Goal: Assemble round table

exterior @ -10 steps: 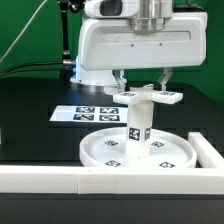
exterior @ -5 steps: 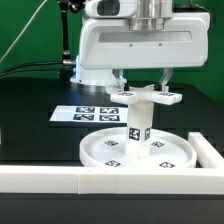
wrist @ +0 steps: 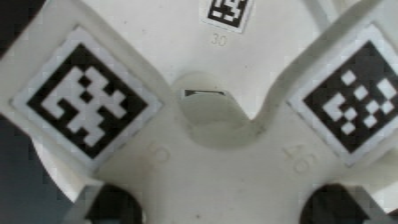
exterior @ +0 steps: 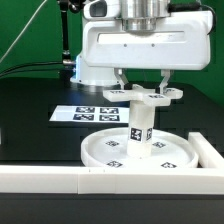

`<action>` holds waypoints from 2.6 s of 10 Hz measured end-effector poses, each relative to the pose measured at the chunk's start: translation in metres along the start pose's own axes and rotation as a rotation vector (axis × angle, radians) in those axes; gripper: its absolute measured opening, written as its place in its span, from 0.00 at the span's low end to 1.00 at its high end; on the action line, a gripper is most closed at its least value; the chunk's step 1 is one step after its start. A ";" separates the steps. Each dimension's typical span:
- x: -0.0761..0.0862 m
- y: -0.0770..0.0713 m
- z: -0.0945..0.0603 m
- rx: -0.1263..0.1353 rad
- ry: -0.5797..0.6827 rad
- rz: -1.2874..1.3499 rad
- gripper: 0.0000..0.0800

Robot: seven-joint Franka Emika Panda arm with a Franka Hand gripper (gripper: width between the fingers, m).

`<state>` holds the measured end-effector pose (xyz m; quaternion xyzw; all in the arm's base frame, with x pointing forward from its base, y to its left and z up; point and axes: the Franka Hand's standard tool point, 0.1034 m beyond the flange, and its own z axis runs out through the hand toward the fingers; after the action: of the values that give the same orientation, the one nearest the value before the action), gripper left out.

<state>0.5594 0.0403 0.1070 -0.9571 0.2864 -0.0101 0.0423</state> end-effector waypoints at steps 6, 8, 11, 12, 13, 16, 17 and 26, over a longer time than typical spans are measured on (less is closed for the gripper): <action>0.002 -0.001 0.000 0.031 -0.012 0.531 0.55; 0.002 0.000 0.001 0.053 -0.014 0.731 0.55; 0.002 0.001 0.001 0.070 -0.023 1.062 0.55; 0.003 0.000 0.002 0.088 -0.020 1.177 0.55; 0.004 0.000 0.002 0.094 -0.023 1.270 0.55; 0.004 0.000 0.001 0.090 -0.052 1.476 0.55; 0.005 0.002 0.000 0.071 -0.066 1.478 0.55; -0.001 -0.005 -0.015 0.116 -0.087 1.326 0.81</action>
Offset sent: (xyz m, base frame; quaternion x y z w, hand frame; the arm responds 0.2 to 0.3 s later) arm 0.0000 0.0000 0.0000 0.0000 0.0000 0.1938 0.9810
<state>0.5605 0.0444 0.1228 -0.5740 0.8114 0.0414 0.1026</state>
